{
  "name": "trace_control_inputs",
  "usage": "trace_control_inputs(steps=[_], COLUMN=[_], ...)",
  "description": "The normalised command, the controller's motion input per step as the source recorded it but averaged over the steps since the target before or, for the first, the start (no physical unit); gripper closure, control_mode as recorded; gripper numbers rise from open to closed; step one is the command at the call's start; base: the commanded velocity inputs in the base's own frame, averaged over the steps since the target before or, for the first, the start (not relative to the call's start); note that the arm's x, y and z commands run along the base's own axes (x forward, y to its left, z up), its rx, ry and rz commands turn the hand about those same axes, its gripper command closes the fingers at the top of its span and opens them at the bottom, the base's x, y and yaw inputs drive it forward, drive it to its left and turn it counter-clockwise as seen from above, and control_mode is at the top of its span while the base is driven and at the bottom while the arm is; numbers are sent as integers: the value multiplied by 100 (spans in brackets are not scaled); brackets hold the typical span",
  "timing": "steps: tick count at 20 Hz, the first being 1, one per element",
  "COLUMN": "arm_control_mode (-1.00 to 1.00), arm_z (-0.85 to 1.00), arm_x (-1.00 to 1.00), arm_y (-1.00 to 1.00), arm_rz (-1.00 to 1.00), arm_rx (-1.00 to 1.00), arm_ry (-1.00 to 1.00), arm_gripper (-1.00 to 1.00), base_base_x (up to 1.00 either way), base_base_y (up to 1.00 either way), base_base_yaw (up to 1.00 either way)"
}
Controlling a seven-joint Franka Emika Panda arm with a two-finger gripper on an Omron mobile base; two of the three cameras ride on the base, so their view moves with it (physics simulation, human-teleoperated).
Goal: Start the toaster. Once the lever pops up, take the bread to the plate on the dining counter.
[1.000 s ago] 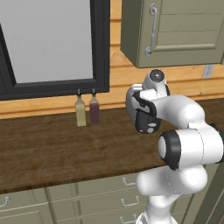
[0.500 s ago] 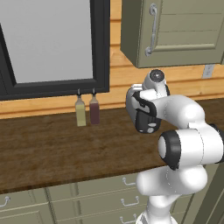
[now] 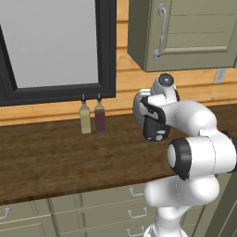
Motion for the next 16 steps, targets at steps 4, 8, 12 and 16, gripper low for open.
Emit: trace_control_inputs(steps=[4,8,12,16], arm_control_mode=[-100,-100,-100,-100], arm_z=[0,0,0,0], arm_x=[0,0,0,0], arm_y=[0,0,0,0], arm_rz=[0,0,0,0], arm_rx=[0,0,0,0], arm_ry=[0,0,0,0], arm_gripper=[-100,-100,-100,-100], base_base_x=[0,0,0,0], base_base_y=[0,0,0,0], base_base_yaw=[0,0,0,0])
